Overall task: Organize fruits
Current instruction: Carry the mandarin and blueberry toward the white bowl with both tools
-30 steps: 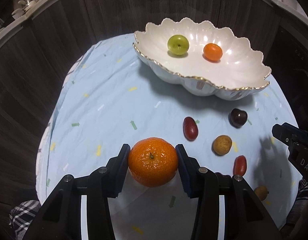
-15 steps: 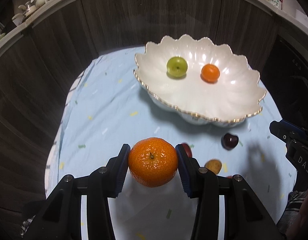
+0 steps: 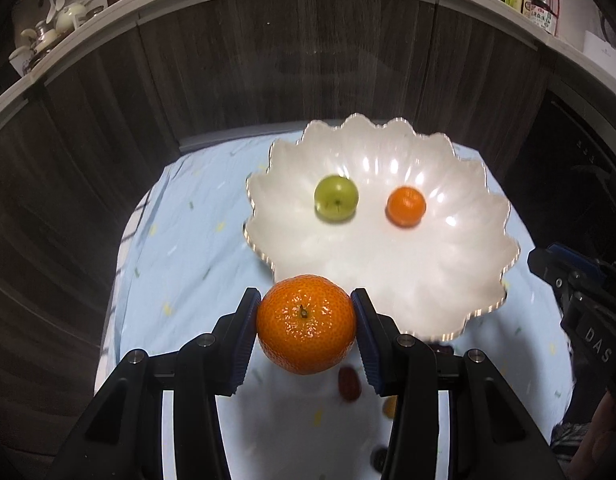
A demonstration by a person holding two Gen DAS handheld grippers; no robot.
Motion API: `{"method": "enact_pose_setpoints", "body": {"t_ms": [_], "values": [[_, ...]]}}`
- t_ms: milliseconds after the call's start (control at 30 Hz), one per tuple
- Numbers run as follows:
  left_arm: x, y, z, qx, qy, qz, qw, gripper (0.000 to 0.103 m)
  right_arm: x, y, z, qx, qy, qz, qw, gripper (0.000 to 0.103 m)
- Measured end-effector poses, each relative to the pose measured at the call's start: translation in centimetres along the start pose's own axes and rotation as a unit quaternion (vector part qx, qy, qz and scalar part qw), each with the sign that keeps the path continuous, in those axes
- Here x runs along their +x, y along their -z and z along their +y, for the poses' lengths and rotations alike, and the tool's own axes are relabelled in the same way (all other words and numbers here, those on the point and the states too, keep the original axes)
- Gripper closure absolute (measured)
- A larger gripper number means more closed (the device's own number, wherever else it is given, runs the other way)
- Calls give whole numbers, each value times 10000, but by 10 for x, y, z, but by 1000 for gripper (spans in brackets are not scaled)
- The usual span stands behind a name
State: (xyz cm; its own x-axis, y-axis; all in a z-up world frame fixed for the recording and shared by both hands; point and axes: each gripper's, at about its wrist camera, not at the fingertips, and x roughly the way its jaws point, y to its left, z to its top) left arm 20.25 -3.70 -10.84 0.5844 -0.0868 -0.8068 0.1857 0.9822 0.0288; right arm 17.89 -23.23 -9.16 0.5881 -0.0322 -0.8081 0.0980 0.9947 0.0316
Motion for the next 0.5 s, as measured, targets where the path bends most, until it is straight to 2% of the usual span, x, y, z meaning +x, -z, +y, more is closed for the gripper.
{"method": "enact_pose_setpoints", "body": {"t_ms": [300,500], "values": [[22,-40,-7,-6,284,-48,9996,57,23,-33,-10,82,-32,-2,10000,80],[45,-55,-8,69,233,-22,9997,57,45,-51,-10,-39,41,57,10000,80]]}}
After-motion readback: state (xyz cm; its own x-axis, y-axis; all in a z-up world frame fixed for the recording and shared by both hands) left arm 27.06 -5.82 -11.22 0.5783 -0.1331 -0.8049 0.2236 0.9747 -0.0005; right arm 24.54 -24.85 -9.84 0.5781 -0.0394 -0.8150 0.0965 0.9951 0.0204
